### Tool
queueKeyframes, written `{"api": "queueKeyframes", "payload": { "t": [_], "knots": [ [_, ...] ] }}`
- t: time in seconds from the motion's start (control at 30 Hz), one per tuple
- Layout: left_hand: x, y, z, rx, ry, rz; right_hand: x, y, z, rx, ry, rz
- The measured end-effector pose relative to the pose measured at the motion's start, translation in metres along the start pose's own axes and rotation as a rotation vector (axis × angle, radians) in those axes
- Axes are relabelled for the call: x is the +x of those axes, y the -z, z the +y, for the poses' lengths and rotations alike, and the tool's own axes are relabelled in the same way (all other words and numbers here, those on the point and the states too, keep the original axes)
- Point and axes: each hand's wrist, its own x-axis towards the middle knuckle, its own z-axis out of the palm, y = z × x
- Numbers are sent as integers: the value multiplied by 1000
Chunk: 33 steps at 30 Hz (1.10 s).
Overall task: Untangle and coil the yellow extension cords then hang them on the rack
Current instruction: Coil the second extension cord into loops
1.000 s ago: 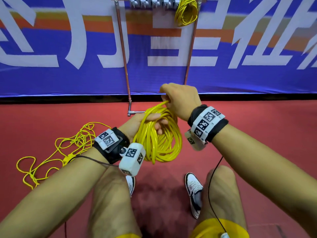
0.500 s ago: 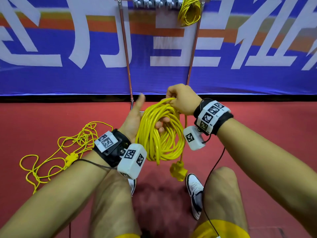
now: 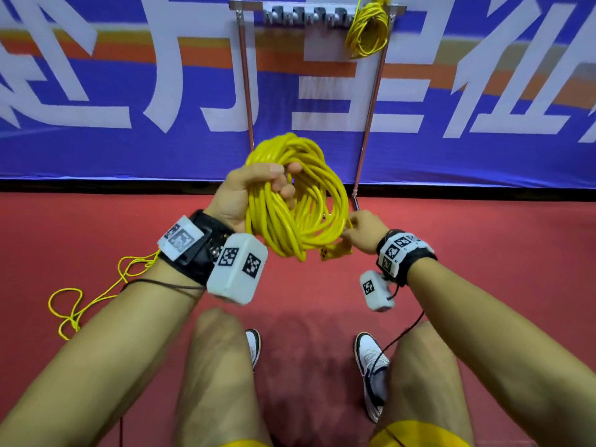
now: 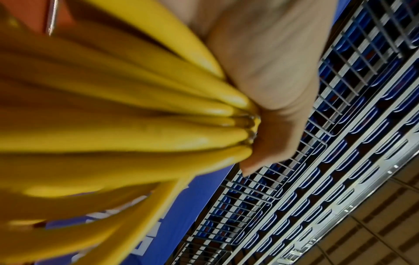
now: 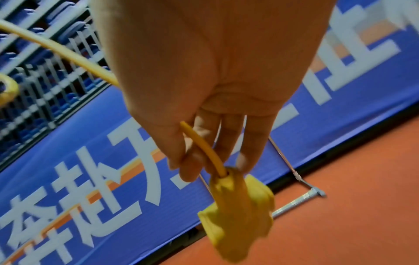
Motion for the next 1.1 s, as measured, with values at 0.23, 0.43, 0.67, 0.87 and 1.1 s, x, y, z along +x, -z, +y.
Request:
{"api": "queueKeyframes", "payload": {
  "t": [0.23, 0.43, 0.67, 0.87, 1.1],
  "knots": [
    [15, -10, 14, -138, -203, 317, -4, -42, -3, 104, -13, 16],
    [25, 28, 4, -137, -387, 644, -25, -45, -19, 359, 90, -75],
    [28, 43, -11, 90, -510, 861, -66, -27, -76, 739, 217, -316],
    [29, 42, -15, 193, -503, 708, -76, -19, -100, 953, 74, -516],
    [29, 48, -27, 143, -342, 755, -73, -11, -106, 1307, 16, -574]
  ]
}}
